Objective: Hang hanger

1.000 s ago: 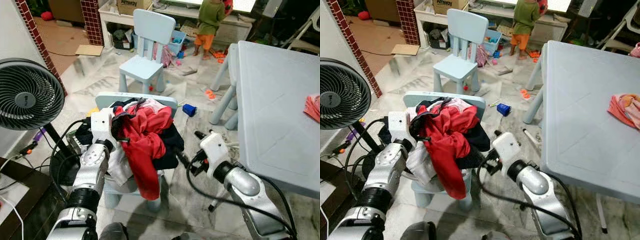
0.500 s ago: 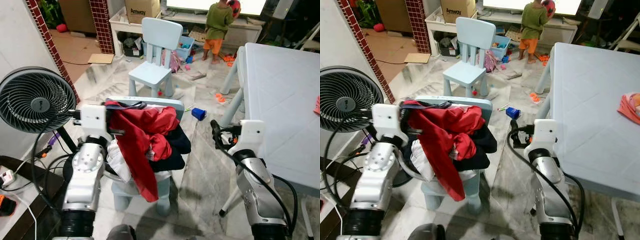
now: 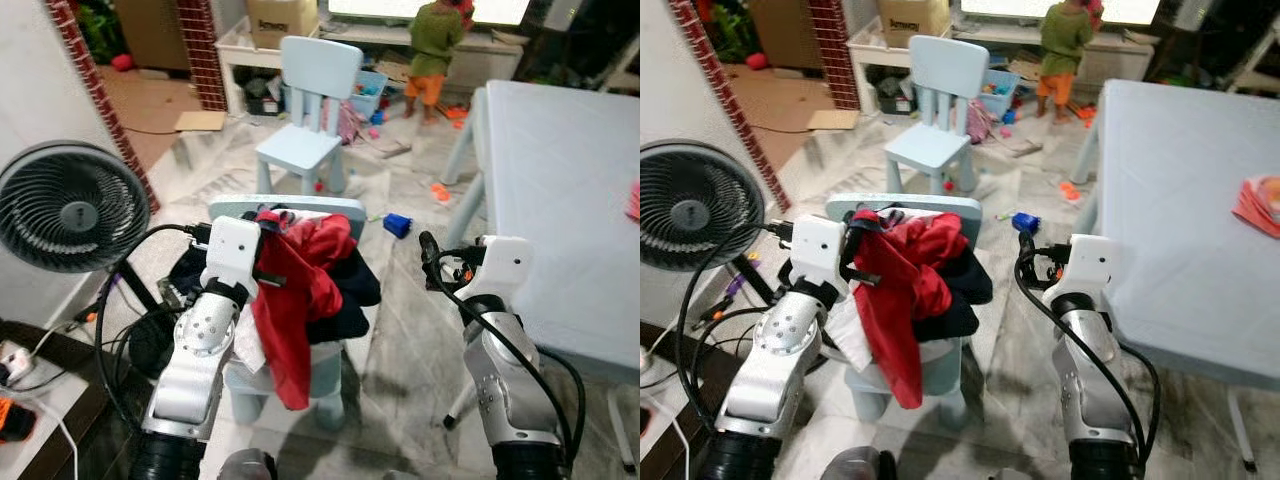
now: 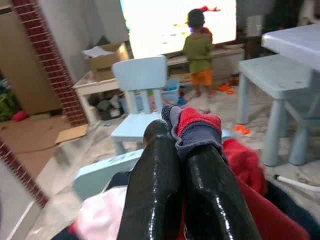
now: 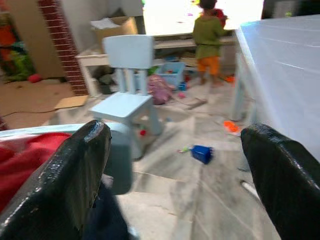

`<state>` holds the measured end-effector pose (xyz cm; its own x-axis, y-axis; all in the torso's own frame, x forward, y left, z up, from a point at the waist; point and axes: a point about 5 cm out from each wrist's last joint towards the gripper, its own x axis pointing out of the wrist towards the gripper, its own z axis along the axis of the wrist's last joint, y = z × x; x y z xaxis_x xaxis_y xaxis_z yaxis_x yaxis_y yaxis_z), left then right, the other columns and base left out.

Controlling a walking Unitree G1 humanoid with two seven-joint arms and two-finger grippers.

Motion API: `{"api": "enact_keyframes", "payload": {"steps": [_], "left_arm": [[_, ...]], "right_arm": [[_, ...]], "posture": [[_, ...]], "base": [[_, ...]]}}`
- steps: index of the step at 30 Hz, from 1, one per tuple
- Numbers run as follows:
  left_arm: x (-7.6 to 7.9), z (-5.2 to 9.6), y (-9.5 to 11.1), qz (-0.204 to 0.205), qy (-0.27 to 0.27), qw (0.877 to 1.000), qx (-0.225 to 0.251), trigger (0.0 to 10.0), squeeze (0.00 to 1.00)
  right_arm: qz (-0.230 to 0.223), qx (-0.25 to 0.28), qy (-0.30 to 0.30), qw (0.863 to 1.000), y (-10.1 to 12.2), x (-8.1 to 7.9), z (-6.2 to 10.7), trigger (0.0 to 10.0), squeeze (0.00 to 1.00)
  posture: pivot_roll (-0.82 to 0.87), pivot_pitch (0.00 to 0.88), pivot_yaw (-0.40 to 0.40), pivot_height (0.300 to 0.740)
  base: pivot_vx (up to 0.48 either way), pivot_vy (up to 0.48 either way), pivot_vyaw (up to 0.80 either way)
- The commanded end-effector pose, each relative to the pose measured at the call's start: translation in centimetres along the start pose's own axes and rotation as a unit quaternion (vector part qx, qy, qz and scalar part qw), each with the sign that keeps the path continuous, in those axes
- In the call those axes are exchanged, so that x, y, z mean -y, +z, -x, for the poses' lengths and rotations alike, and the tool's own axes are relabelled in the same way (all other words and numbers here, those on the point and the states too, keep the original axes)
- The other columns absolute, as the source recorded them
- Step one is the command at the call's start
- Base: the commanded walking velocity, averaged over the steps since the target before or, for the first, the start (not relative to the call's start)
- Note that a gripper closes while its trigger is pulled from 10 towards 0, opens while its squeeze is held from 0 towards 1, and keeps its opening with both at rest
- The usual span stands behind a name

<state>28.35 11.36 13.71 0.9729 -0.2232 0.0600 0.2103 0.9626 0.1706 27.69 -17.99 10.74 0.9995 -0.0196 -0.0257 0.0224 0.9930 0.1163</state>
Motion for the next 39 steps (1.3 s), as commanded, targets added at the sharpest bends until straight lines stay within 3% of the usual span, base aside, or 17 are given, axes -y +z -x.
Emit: {"api": "enact_keyframes", "payload": {"steps": [1, 24, 29, 31, 33, 35, 37, 39], "left_arm": [[0.0, -0.1, 0.6, -0.004, -0.002, 1.000, 0.006, 10.0, 0.00], [1.1, 0.0, 0.7, 0.007, -0.036, 0.999, 0.003, 10.0, 0.00], [2.7, 0.0, 1.5, 0.005, -0.098, 0.995, 0.022, 10.0, 0.00], [4.6, 0.5, 1.8, 0.014, -0.178, 0.984, 0.022, 10.0, 0.00], [5.5, 1.0, 1.8, 0.024, -0.223, 0.974, 0.016, 10.0, 0.00], [6.7, 1.8, 1.8, 0.030, -0.292, 0.956, 0.002, 10.0, 0.00], [6.9, 1.9, 1.9, 0.019, -0.309, 0.951, 0.004, 10.0, 0.00], [6.9, 1.8, 2.3, 0.039, -0.325, 0.945, 0.001, 10.0, 0.00]], "right_arm": [[-0.010, -0.001, -0.002, 1.000, 0.0, 0.2, 0.0, 10.0, 0.00], [-0.001, -0.008, 0.005, 1.000, -0.4, 0.3, 0.1, 10.0, 0.00], [0.002, -0.009, 0.002, 1.000, -0.4, 0.4, 0.0, 10.0, 0.00], [0.003, -0.007, 0.001, 1.000, -0.3, 0.5, -0.1, 10.0, 0.00], [0.003, -0.006, 0.000, 1.000, -0.3, 0.5, -0.2, 10.0, 0.00], [0.006, -0.003, -0.002, 1.000, -0.2, 0.6, -0.3, 10.0, 0.00], [0.009, -0.002, -0.006, 1.000, -0.2, 0.6, -0.3, 10.0, 0.00], [0.015, -0.001, -0.013, 1.000, -0.1, 0.8, -0.4, 10.0, 0.00]], "posture": [[0.02, 0.009, 0.042, 0.740], [0.02, 0.019, 0.034, 0.740], [0.02, 0.013, 0.032, 0.740], [0.02, 0.011, 0.032, 0.740], [0.02, 0.011, 0.032, 0.740], [0.02, 0.011, 0.033, 0.740], [0.02, 0.011, 0.033, 0.740], [0.02, 0.012, 0.034, 0.740]], "base": [[-0.255, 0.000, -0.66], [-0.292, 0.000, 0.00], [0.000, 0.000, 0.00], [0.000, 0.000, 0.00], [0.000, 0.000, 0.00], [0.000, 0.000, 0.00], [0.000, 0.000, 0.00], [0.000, 0.000, 0.00]]}}
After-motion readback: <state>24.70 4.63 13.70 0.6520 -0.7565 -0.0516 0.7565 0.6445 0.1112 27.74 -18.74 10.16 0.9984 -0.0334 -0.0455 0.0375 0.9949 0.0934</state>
